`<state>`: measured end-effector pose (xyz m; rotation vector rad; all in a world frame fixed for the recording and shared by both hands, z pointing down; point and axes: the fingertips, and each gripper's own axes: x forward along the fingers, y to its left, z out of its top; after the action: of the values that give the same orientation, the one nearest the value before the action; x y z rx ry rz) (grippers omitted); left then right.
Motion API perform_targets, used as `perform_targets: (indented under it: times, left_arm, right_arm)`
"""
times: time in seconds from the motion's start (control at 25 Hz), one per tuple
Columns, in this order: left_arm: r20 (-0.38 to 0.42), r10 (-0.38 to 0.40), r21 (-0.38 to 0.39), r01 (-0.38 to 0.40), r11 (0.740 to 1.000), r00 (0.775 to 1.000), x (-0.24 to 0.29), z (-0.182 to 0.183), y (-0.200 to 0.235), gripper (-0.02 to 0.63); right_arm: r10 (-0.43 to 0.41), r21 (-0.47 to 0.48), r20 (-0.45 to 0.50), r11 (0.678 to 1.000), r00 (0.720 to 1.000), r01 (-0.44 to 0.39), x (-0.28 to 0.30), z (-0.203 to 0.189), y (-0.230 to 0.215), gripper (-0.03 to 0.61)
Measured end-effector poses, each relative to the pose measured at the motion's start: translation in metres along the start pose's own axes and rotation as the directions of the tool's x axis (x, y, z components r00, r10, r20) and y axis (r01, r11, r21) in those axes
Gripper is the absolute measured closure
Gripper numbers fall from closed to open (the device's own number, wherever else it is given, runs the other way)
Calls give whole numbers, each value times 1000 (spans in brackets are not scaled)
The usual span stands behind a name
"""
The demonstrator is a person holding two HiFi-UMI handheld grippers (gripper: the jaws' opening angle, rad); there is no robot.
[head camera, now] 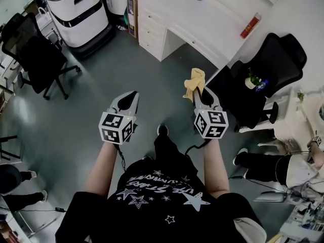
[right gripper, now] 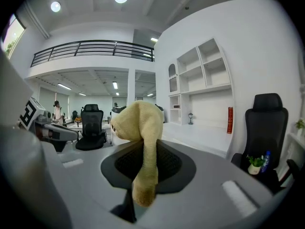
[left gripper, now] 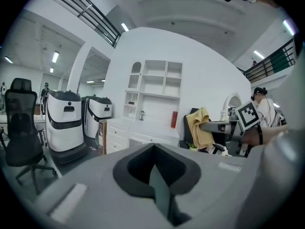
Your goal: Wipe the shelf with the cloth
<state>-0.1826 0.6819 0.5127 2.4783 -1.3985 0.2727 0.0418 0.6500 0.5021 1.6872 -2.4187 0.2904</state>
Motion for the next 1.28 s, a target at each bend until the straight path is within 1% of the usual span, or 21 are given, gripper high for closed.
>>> perform_targets:
  times: [0.12, 0.28, 0.44, 0.6, 0.8, 0.96, 1.12, 1.28]
  left_arm:
    - [20, 1, -1, -1, 1000, 1000, 13, 11, 9, 614]
    - [19, 4, 21, -4, 1000, 1000, 56, 24, 26, 614]
    - [22, 9, 39, -10, 999, 1000, 123, 48, 51, 614]
    - [22, 10, 43, -11, 999, 1000, 201, 82, 83, 614]
    - [15, -28, 74, 27, 997, 999, 301, 125, 91, 614]
    - [36, -40, 80, 37, 996, 999, 368, 157, 102, 612]
    - [39, -47, 74, 44, 996, 998, 420, 174, 115, 612]
    - [37, -59, 83, 55, 995, 998, 457, 195, 127, 612]
  right_arm:
    - [0, 7, 2, 1000, 1000, 0, 16, 2, -8, 497]
    - [-9, 19, 29, 1000, 1000, 8, 57, 9, -38, 496]
    - [-24, 48, 52, 999, 998, 21, 121, 22, -85, 495]
    - [-29, 56, 68, 998, 997, 25, 193, 48, -129, 495]
    - [-45, 56, 80, 998, 996, 41, 260, 81, -201, 495]
    - [-70, 71, 84, 995, 994, 64, 304, 98, -251, 495]
    - [-77, 67, 93, 995, 993, 71, 342, 111, -281, 495]
    - [-83, 78, 94, 994, 992, 76, 375, 122, -297, 495]
